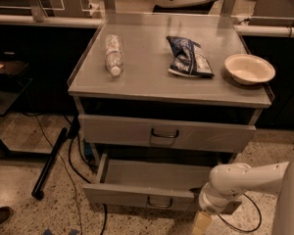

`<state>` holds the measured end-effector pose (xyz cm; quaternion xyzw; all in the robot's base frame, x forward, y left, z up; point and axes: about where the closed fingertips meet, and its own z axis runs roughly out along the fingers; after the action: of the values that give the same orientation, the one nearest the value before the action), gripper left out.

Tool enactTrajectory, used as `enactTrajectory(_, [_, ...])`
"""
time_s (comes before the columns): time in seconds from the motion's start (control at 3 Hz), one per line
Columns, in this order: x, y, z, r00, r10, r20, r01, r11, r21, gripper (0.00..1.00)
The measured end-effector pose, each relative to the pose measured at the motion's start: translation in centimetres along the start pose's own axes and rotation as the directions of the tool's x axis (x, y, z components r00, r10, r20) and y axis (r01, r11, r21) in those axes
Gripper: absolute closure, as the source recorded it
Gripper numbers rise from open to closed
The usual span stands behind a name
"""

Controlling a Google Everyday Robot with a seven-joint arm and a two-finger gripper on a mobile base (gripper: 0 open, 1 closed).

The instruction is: Open middle drawer

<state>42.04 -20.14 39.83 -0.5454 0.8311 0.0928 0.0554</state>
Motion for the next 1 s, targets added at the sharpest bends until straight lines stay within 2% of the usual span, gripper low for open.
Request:
enactTrajectory(0.33, [1.8, 2.0, -0.7, 1.000, 0.026, 0.000, -0.026, 0.9996, -0.006, 0.00])
enactTrajectory(0.67, [6.5, 8.0, -2.4, 0.996, 0.085, -0.014, -0.085, 0.9959, -0.032, 0.00])
enactTrajectory(1.0, [7.1, 8.7, -2.4, 0.997, 0.079, -0.020, -0.080, 0.9957, -0.046, 0.00])
